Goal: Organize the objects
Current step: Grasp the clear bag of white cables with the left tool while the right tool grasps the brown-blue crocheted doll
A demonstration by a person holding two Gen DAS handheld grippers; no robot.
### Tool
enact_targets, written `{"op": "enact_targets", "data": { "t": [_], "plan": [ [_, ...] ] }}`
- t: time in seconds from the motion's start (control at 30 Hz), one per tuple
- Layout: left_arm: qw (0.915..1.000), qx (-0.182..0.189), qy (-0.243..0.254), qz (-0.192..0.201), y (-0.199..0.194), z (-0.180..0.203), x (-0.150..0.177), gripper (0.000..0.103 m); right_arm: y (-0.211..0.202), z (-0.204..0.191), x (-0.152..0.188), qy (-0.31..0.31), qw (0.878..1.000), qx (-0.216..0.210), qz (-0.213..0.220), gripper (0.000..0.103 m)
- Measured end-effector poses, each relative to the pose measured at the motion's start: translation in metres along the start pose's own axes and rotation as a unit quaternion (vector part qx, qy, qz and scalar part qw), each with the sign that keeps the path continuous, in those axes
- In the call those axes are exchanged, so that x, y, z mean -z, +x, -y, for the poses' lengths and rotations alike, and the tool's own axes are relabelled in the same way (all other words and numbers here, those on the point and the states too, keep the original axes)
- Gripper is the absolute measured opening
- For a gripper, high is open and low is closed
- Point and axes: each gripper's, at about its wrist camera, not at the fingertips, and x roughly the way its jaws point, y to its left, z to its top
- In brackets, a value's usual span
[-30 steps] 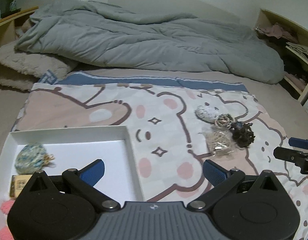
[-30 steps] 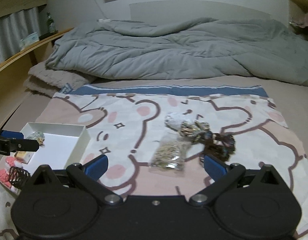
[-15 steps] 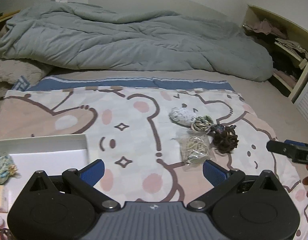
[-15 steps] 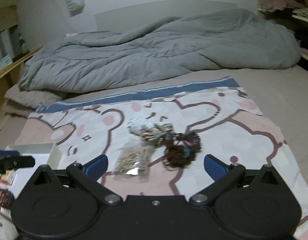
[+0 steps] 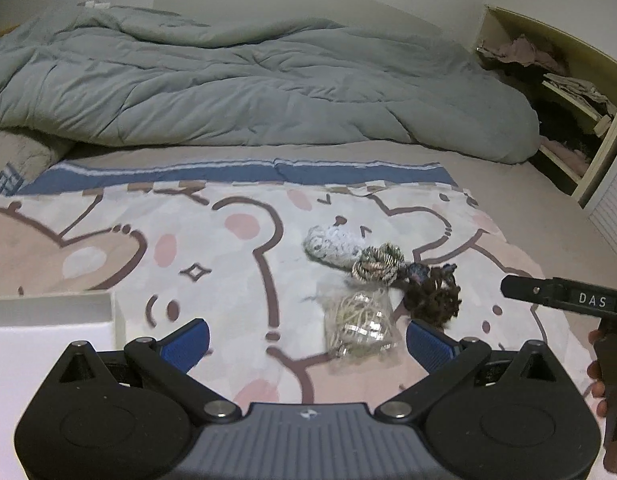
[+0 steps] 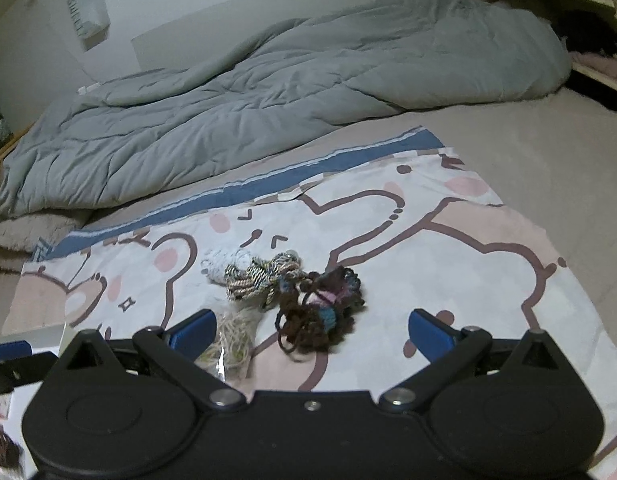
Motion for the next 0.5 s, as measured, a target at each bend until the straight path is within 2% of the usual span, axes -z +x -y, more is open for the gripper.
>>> {"op": "enact_targets", "data": {
  "t": [0.3,0.37,0.5],
  "plan": [
    [0.9984,0.033,0.028,-0.036,0.055,0.031,-0.013,0.103,0.04,0.014,-0.014,0.119,0.993,0.001,-0.024,0.101],
    [0.9977,0.035,0.03,-0.05,0.069,0.033,-0.014,0.103,0.049,0.017,-0.015,0.146,0.989,-0.001,-0.031,0.093],
    [0.9961,0.039,0.032,-0.072,0.095,0.034,-0.015,0.103,0.07,0.025,-0.015,0.2,0.979,-0.008,-0.047,0.089]
  ]
}}
